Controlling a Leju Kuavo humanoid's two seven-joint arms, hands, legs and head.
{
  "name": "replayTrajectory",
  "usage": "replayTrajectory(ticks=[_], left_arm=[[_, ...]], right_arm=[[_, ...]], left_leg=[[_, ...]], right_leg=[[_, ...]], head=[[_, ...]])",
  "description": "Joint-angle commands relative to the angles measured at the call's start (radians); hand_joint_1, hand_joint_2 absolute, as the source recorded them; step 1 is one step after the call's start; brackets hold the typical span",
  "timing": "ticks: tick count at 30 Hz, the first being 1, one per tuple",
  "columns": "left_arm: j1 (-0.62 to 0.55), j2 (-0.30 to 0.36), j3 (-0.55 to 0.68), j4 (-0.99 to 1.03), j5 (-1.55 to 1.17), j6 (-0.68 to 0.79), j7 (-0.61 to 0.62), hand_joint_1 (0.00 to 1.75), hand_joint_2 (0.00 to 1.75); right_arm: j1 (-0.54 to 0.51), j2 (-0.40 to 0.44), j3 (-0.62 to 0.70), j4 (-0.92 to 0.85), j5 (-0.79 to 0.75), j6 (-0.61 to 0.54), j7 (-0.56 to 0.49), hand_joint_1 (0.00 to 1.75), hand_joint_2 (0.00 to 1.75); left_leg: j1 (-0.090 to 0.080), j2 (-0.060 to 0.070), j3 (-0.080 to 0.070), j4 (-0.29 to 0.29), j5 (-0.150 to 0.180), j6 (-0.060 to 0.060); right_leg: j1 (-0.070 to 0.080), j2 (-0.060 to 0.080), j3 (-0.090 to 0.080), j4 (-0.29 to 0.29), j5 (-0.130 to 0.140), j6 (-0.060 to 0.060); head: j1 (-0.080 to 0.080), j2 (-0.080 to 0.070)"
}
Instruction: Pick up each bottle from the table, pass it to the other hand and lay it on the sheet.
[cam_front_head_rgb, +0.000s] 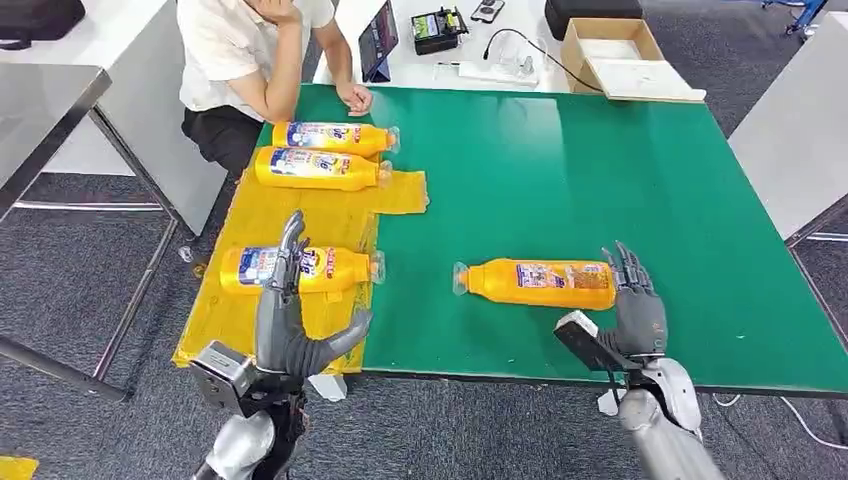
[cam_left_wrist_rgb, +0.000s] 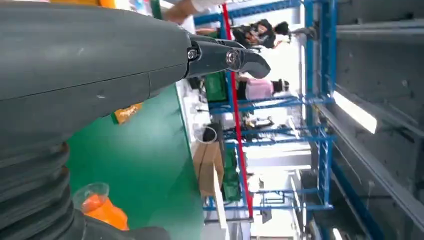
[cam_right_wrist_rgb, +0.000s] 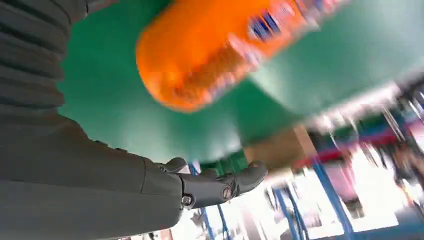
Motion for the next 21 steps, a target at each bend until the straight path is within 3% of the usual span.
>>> replayTrajectory(ticks=[1,6,15,21], left_arm=[[-0.075,0.004,-0.056,0.079,-0.012,-0.019,0.023,0.00,1.75],[-0.076,0.001,-0.058,0.090,-0.007,-0.042,0.023,0.00,1.75],[-0.083,-0.003,-0.057,0.098,-0.004,-0.048,0.021,0.00,1.75],[-0.102,-0.013,-0.067,0.109,0.001,-0.056,0.019,0.00,1.75]], right_arm=[[-0.191,0.035,0.149,0.364,0.074,0.135,0.079,0.00,1.75],[-0.192,0.004,0.204,0.387,0.097,0.215,0.119,0.00,1.75],[-0.219,-0.004,0.232,0.404,0.122,0.225,0.148,0.00,1.75],[-0.331,0.018,0.319,0.448,0.240,0.171,0.243,0.00,1.75]], left_leg=[[0.000,0.005,0.006,-0.001,-0.001,0.002],[0.000,0.001,0.005,-0.001,-0.001,0.002],[0.000,0.001,0.006,-0.001,0.000,0.001],[-0.001,0.003,0.007,0.000,0.000,0.002]], right_leg=[[0.001,0.002,0.005,-0.002,0.000,-0.002],[0.000,-0.001,0.005,-0.001,-0.001,-0.002],[0.001,-0.001,0.005,-0.001,0.000,-0.001],[0.000,0.001,0.006,0.000,0.000,-0.001]], head=[[0.000,0.000],[0.000,0.000],[0.000,0.000],[0.000,0.000]])
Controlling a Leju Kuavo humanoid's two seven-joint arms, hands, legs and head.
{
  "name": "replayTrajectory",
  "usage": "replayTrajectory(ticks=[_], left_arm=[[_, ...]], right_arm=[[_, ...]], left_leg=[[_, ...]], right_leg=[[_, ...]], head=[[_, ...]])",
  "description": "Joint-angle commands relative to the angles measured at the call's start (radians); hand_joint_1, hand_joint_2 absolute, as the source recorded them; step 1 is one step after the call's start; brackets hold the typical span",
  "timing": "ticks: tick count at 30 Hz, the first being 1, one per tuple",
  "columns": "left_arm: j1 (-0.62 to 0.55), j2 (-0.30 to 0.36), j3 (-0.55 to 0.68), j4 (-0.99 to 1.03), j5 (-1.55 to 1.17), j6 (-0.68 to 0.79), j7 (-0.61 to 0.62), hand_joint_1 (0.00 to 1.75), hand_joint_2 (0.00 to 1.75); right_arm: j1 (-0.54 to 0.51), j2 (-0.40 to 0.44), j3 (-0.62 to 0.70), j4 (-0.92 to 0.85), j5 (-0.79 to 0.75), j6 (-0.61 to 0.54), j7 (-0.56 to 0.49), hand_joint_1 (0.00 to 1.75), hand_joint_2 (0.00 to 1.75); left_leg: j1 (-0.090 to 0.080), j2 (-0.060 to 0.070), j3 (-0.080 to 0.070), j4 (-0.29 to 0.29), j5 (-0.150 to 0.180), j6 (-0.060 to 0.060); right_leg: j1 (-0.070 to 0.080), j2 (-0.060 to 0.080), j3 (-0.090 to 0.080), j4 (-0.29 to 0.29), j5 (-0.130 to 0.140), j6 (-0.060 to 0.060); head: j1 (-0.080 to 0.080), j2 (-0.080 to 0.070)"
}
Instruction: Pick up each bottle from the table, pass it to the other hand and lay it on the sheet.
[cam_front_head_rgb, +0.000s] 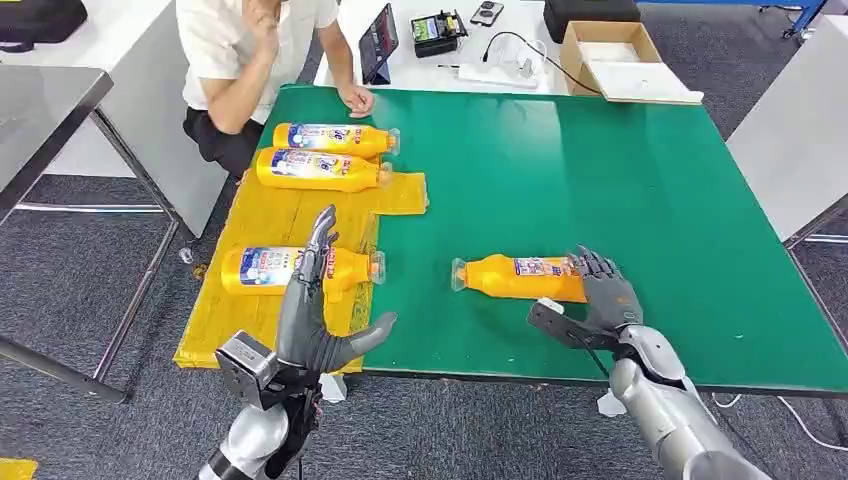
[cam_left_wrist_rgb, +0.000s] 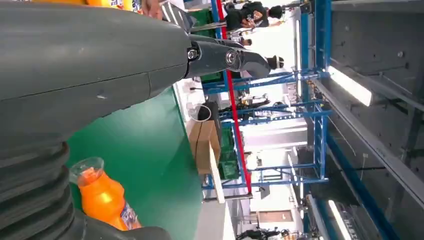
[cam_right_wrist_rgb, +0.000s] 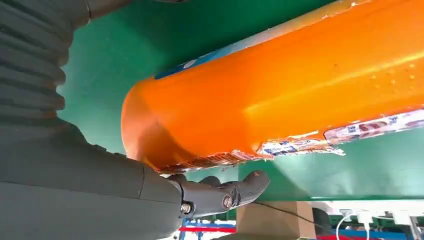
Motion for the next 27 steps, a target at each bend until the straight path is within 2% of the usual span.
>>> replayTrajectory(ticks=[1,8,13,15,16,22,25,27], left_arm=[[-0.057,0.001,-0.032,0.071,0.004,-0.008,0.000,0.00,1.75],[-0.043,0.014,-0.028,0.032,-0.014,-0.017,0.012,0.00,1.75],[-0.041,0.014,-0.030,0.031,-0.015,-0.018,0.012,0.00,1.75],[-0.038,0.013,-0.029,0.028,-0.015,-0.023,0.018,0.00,1.75],[-0.037,0.013,-0.028,0.025,-0.017,-0.024,0.021,0.00,1.75],[-0.014,0.005,-0.031,0.004,-0.022,-0.042,0.036,0.00,1.75],[-0.042,-0.017,-0.029,0.061,-0.027,-0.047,0.061,0.00,1.75],[-0.055,-0.026,-0.030,0.061,-0.024,-0.051,0.068,0.00,1.75]], right_arm=[[-0.122,0.028,0.139,0.139,0.107,-0.019,0.089,0.00,1.75],[-0.125,0.048,0.180,0.085,0.164,-0.045,0.150,0.00,1.75],[-0.125,0.047,0.182,0.086,0.168,-0.042,0.157,0.00,1.75],[-0.125,0.056,0.171,0.085,0.169,-0.041,0.196,0.00,1.75],[-0.130,0.063,0.175,0.090,0.175,-0.023,0.210,0.00,1.75],[-0.155,0.108,0.144,0.139,0.167,0.112,0.337,0.00,1.75],[-0.172,0.129,0.130,0.216,0.182,0.287,0.511,0.00,1.75],[-0.170,0.134,0.130,0.217,0.182,0.290,0.511,0.00,1.75]], left_leg=[[-0.001,0.003,0.002,-0.001,0.000,0.002],[0.000,0.004,0.003,-0.001,-0.001,0.002],[-0.001,0.002,0.002,-0.001,-0.001,0.002],[0.000,0.003,0.003,-0.001,-0.001,0.002],[0.000,0.001,0.000,0.000,0.000,0.001],[-0.001,0.004,0.002,-0.001,-0.001,0.002],[0.000,0.002,0.002,-0.001,0.000,0.001],[0.000,0.001,0.003,-0.001,0.000,0.002]], right_leg=[[0.000,0.000,0.002,0.000,0.000,-0.002],[0.000,0.001,0.003,-0.001,0.000,-0.002],[0.000,0.000,0.002,0.000,0.000,-0.001],[0.001,0.000,0.003,0.000,0.000,-0.002],[0.000,0.000,0.001,0.000,0.000,0.000],[0.000,0.002,0.002,0.000,0.000,-0.001],[0.000,0.000,0.002,0.000,0.000,-0.001],[0.000,-0.001,0.003,-0.001,0.000,-0.001]], head=[[0.000,0.000],[0.000,0.000],[0.000,0.000],[0.000,0.000],[0.000,0.000],[0.000,0.000],[0.000,0.000],[0.000,0.000]])
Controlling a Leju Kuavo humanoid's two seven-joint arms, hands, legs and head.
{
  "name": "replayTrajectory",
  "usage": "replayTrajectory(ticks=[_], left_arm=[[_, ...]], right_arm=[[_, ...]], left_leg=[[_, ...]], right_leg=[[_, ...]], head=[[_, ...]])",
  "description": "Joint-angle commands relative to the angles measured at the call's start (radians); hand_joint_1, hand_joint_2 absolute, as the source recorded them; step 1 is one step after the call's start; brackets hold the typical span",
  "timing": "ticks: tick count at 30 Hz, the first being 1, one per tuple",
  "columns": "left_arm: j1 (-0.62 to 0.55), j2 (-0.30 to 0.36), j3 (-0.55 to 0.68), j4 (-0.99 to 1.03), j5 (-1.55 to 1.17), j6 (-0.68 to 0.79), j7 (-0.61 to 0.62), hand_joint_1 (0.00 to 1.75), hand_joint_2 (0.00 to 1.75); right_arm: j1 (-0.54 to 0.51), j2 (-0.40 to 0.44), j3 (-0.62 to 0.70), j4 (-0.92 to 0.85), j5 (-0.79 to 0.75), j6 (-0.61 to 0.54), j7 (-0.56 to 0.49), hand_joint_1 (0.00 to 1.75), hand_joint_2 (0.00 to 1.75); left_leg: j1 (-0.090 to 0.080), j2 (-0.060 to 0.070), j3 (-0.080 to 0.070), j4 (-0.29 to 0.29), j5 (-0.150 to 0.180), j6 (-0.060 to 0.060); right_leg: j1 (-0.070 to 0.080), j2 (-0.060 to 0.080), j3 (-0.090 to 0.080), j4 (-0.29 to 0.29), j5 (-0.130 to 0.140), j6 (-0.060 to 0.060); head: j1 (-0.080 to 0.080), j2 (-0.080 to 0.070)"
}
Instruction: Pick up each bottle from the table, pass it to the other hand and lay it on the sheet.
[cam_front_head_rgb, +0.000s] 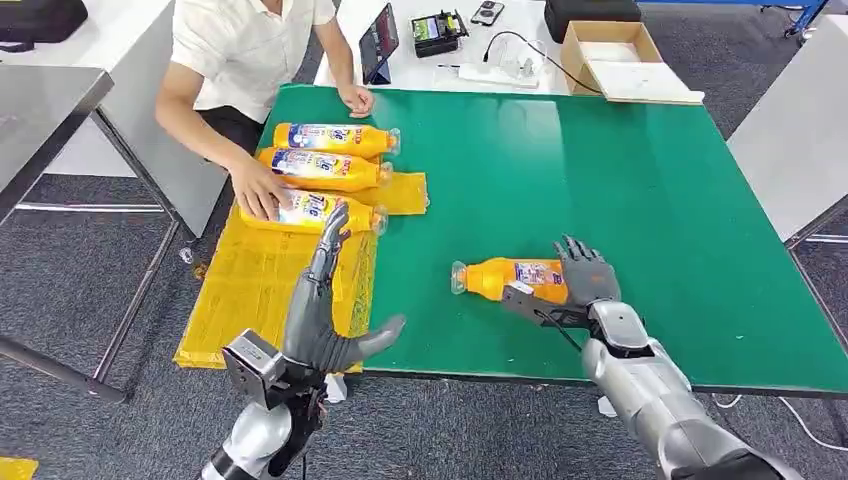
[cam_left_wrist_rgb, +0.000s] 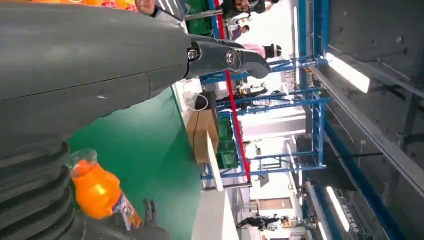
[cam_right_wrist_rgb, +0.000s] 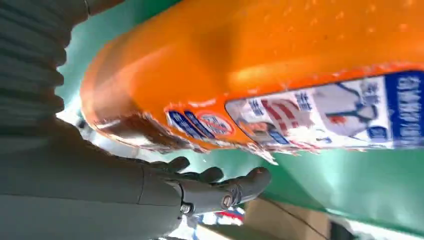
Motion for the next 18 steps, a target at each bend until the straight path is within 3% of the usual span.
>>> replayTrajectory(ticks=[1,17,18], left_arm=[[-0.045,-0.018,-0.014,0.073,-0.004,-0.014,0.035,0.00,1.75],[-0.046,-0.017,-0.014,0.070,-0.004,-0.015,0.038,0.00,1.75],[-0.037,-0.008,-0.016,0.079,0.001,-0.027,0.065,0.00,1.75]], right_arm=[[-0.057,0.065,-0.006,0.167,0.014,0.177,0.161,0.00,1.75],[-0.059,0.065,-0.007,0.165,0.015,0.179,0.162,0.00,1.75],[-0.028,0.035,-0.047,0.158,-0.030,0.184,0.125,1.75,1.75]], left_leg=[[0.000,0.002,0.004,-0.001,0.000,0.001],[0.000,0.001,0.010,-0.002,0.000,0.002],[0.000,0.001,0.010,-0.003,0.001,0.002]], right_leg=[[0.001,-0.001,0.004,-0.002,0.000,-0.002],[0.001,-0.003,0.010,-0.003,0.000,-0.003],[0.001,-0.003,0.010,-0.003,0.000,-0.003]], head=[[-0.001,0.000],[0.000,0.000],[0.000,0.000]])
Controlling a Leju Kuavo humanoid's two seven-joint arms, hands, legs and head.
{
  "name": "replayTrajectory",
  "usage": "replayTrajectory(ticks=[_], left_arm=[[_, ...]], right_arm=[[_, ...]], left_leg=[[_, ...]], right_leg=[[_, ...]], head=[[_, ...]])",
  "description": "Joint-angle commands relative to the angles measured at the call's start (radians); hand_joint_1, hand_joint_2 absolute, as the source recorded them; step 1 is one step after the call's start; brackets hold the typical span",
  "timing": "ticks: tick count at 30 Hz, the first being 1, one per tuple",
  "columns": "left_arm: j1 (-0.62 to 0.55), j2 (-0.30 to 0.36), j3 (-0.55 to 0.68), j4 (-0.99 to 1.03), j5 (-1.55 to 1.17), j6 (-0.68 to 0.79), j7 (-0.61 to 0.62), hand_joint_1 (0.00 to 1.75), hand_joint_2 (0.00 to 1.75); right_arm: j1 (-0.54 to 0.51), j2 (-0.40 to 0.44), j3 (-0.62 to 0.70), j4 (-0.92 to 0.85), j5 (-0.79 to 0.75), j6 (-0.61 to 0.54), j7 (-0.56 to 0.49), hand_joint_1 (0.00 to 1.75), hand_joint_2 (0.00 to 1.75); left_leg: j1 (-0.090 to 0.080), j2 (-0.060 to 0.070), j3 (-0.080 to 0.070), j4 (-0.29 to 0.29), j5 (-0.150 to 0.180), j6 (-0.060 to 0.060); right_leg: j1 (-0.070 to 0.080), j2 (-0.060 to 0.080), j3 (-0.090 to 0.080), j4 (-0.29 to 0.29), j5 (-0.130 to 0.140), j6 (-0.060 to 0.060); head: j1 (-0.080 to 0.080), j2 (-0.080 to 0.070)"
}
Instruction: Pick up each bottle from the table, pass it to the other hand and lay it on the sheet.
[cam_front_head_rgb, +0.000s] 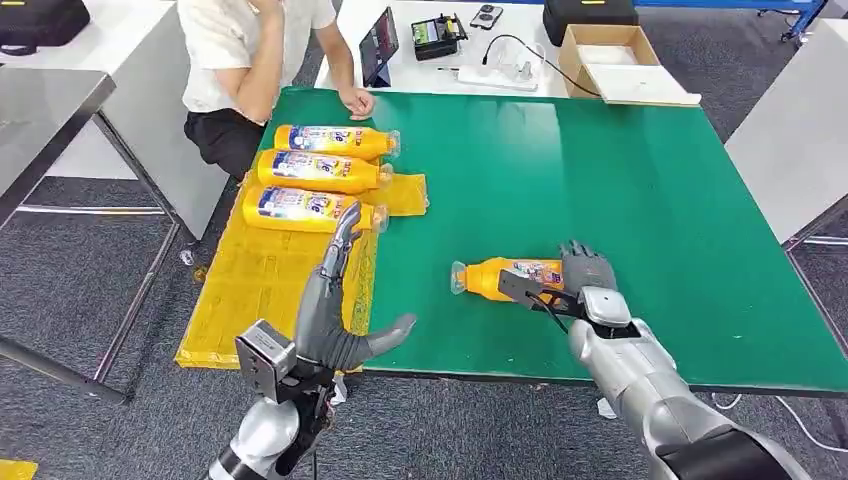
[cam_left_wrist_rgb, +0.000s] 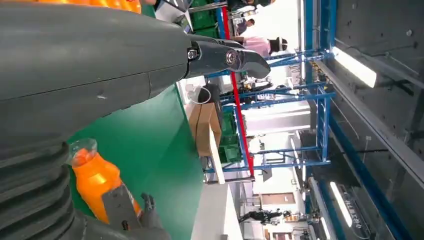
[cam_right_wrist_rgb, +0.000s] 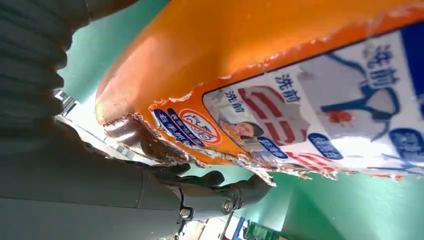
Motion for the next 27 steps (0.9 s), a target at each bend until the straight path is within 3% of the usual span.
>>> replayTrajectory(ticks=[1,2,3,4,12,16,21,27], left_arm=[[-0.025,0.024,-0.016,0.078,0.005,-0.020,0.025,0.00,1.75],[-0.024,0.025,-0.015,0.085,0.008,-0.021,0.017,0.00,1.75],[-0.022,0.026,-0.014,0.092,0.012,-0.022,0.005,0.00,1.75],[-0.020,0.029,-0.015,0.092,0.015,-0.025,0.002,0.00,1.75],[-0.003,0.032,-0.017,0.081,0.020,-0.026,0.000,0.00,1.75],[0.033,0.021,0.005,0.063,0.050,-0.011,-0.005,0.00,1.75],[0.074,0.014,0.038,0.044,0.138,0.009,-0.005,0.00,1.75],[0.083,-0.003,0.060,0.047,0.181,0.022,0.009,0.00,1.75]], right_arm=[[0.057,-0.036,-0.046,0.081,-0.047,0.003,-0.055,1.75,1.75],[0.064,-0.046,-0.047,0.083,-0.048,-0.006,-0.065,1.75,1.75],[0.078,-0.049,-0.073,0.071,-0.094,-0.024,-0.166,1.75,1.75],[0.082,-0.048,-0.094,0.075,-0.122,-0.019,-0.202,1.75,1.75],[0.135,-0.066,-0.132,0.048,-0.180,-0.029,-0.261,1.75,1.75],[0.205,-0.079,-0.213,-0.006,-0.307,-0.050,-0.402,1.75,1.75],[0.325,-0.045,-0.299,-0.220,-0.556,-0.021,-0.581,1.75,1.75],[0.351,-0.037,-0.294,-0.302,-0.625,0.004,-0.588,1.75,1.75]], left_leg=[[0.000,-0.001,0.002,-0.001,0.000,0.001],[0.000,-0.004,0.004,-0.003,0.001,0.002],[0.000,-0.004,0.004,-0.003,0.001,0.002],[0.000,-0.003,0.004,-0.002,0.000,0.001],[0.001,-0.004,0.005,-0.003,0.000,0.001],[0.001,-0.005,0.006,-0.003,0.000,0.001],[0.001,-0.003,0.007,-0.002,-0.002,0.001],[0.001,0.003,0.008,-0.002,-0.005,0.000]], right_leg=[[0.001,-0.003,0.003,-0.002,0.000,-0.002],[0.001,-0.006,0.006,-0.004,0.000,-0.002],[0.001,-0.006,0.006,-0.003,-0.001,-0.002],[0.000,-0.005,0.004,-0.003,-0.001,-0.002],[0.001,-0.005,0.007,-0.004,-0.001,-0.002],[0.002,-0.006,0.009,-0.005,-0.001,-0.002],[0.002,-0.004,0.009,-0.004,-0.002,-0.002],[0.002,0.001,0.007,-0.003,-0.001,-0.003]], head=[[0.000,0.000],[0.000,0.000],[0.000,0.000],[0.000,0.000],[0.000,0.000],[0.000,0.000],[0.001,0.000],[0.000,0.000]])
